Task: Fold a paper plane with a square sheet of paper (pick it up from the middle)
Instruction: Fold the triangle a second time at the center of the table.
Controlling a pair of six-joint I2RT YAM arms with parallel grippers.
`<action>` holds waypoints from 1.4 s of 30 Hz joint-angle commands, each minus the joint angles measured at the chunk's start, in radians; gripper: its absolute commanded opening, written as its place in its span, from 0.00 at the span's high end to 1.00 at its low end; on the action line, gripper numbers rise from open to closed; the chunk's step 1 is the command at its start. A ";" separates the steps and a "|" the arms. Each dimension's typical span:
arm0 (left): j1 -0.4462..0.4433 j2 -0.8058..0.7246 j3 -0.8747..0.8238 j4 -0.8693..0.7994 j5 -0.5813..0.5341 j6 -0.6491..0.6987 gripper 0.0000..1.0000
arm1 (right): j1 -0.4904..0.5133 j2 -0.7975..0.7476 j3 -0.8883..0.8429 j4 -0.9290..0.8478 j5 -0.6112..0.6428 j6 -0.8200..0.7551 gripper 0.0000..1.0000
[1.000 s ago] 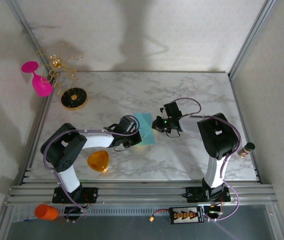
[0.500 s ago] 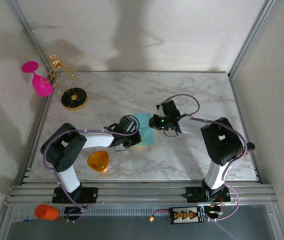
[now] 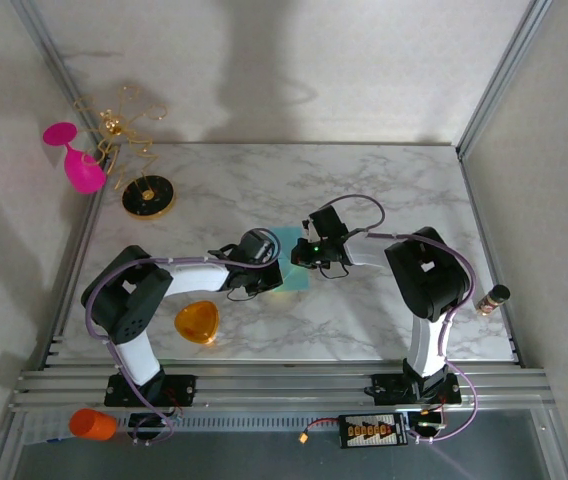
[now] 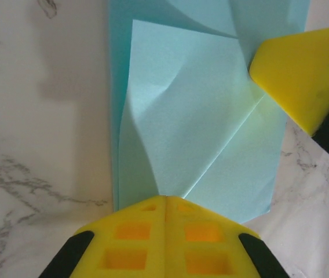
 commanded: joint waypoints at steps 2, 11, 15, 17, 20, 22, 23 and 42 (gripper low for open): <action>0.006 -0.011 0.078 -0.062 0.025 0.039 0.93 | -0.006 0.053 -0.007 -0.085 0.079 -0.005 1.00; 0.011 0.113 0.165 -0.080 0.013 0.081 0.92 | -0.009 0.063 -0.018 -0.090 0.082 -0.002 1.00; 0.011 0.134 0.165 -0.077 0.014 0.092 0.93 | -0.011 0.063 -0.023 -0.088 0.085 0.004 1.00; 0.011 0.146 0.152 -0.088 0.008 0.102 0.93 | -0.011 0.063 -0.026 -0.089 0.087 0.007 1.00; 0.011 0.152 0.115 -0.099 0.008 0.119 0.94 | -0.012 0.070 -0.026 -0.102 0.100 0.012 1.00; 0.011 0.148 0.092 -0.113 0.013 0.135 0.94 | -0.015 0.080 -0.025 -0.117 0.115 0.016 1.00; 0.012 0.140 0.078 -0.122 0.015 0.141 0.94 | -0.016 0.086 -0.026 -0.123 0.119 0.020 1.00; 0.005 0.013 -0.011 -0.212 0.070 0.254 0.93 | -0.035 0.123 -0.071 -0.112 0.142 0.049 1.00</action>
